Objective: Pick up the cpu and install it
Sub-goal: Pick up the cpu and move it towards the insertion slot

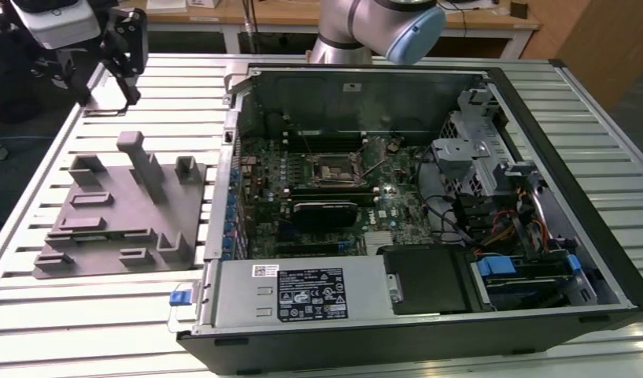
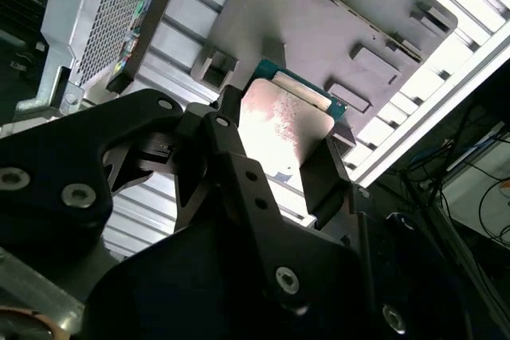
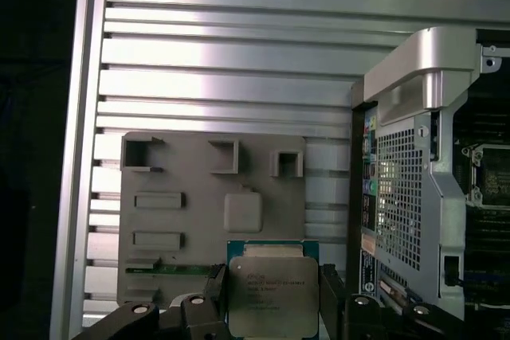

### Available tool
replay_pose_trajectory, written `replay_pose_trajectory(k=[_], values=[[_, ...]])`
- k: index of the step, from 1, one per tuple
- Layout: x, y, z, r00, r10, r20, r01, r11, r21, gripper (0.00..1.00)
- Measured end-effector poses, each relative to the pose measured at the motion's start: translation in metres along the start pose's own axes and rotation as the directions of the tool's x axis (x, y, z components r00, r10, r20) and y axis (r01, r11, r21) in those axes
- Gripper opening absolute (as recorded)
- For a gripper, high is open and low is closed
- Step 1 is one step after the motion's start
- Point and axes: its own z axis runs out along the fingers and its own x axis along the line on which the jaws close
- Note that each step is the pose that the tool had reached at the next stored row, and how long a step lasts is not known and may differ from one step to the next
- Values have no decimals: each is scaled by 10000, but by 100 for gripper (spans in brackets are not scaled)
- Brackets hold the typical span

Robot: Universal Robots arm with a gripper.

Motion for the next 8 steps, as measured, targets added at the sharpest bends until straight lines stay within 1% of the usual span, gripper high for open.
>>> replay_pose_trajectory(k=[4, 5, 8], values=[[-77, -2, 2, 10000, 0, 2, 0, 10000, -1, 54], [-114, -4, 2, 10000, 0, 1, 0, 10000, -1, 54], [-170, -5, 3, 10000, -1, 1, 1, 10000, -1, 54]])
